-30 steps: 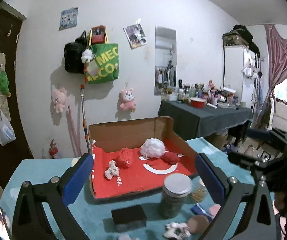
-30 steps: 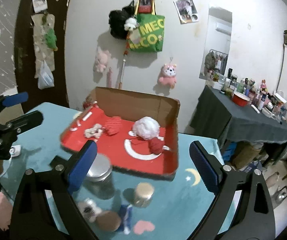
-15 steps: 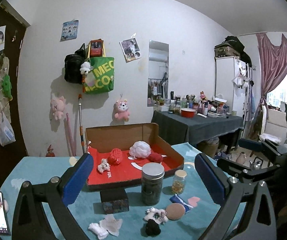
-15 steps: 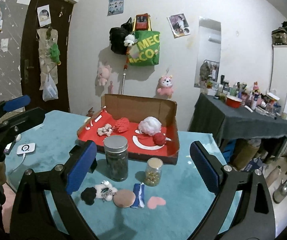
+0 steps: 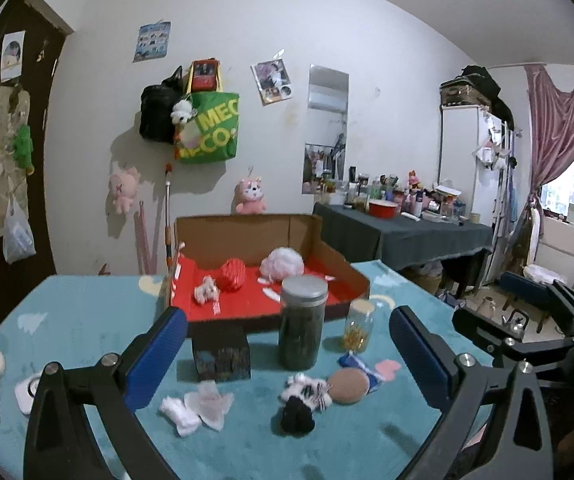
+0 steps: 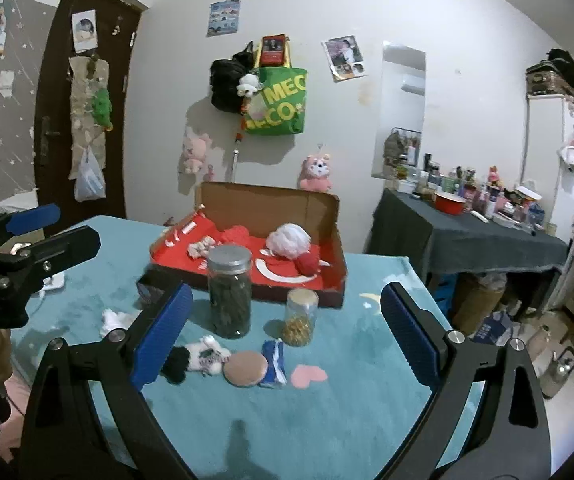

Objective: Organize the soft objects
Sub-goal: 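Withdraw both tools from the box back toward the items on the table, then move the left tool to the white tissue while the right tool approaches the blue tissue pack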

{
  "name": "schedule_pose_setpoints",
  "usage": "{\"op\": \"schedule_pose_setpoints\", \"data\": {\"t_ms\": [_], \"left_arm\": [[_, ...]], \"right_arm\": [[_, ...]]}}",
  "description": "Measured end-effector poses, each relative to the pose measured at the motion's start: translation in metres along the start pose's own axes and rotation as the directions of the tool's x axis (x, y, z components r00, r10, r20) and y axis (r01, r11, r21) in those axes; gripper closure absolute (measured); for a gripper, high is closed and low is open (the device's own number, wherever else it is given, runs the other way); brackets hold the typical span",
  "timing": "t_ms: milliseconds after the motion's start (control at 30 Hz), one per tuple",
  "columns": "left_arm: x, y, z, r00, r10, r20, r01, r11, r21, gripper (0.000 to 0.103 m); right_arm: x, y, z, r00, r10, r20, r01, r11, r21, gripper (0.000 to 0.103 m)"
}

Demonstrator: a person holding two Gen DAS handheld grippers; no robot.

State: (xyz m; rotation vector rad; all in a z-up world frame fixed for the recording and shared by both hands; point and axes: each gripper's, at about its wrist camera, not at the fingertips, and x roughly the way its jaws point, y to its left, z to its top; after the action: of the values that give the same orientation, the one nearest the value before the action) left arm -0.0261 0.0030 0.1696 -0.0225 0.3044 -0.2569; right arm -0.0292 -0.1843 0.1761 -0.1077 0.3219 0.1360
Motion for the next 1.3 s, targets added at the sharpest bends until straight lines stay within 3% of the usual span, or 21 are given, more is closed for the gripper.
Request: {"op": "schedule_pose_setpoints", "data": {"t_ms": [400, 633, 1000, 1300], "left_arm": [[0.03, 0.007, -0.062, 0.995, 0.023, -0.101, -0.028, 0.998, -0.048, 0.0], [0.05, 0.015, -0.085, 0.986, 0.046, -0.16, -0.057, 0.996, -0.062, 0.0], [0.066, 0.022, -0.104, 0.973, 0.066, -0.221, -0.081, 0.995, -0.059, 0.0], [0.069, 0.034, -0.099, 0.966, 0.061, -0.25, -0.082, 0.994, -0.074, 0.0]], "right_arm": [[0.023, -0.002, -0.061, 0.997, -0.068, -0.048, 0.071, 0.996, 0.059, 0.006], [0.046, -0.004, -0.09, 0.991, -0.046, -0.123, 0.055, 0.996, 0.073, 0.006], [0.072, -0.008, -0.122, 0.974, -0.035, -0.226, 0.062, 0.992, 0.11, 0.006], [0.083, -0.01, -0.126, 0.965, -0.015, -0.261, 0.049, 0.991, 0.127, 0.006]]}}
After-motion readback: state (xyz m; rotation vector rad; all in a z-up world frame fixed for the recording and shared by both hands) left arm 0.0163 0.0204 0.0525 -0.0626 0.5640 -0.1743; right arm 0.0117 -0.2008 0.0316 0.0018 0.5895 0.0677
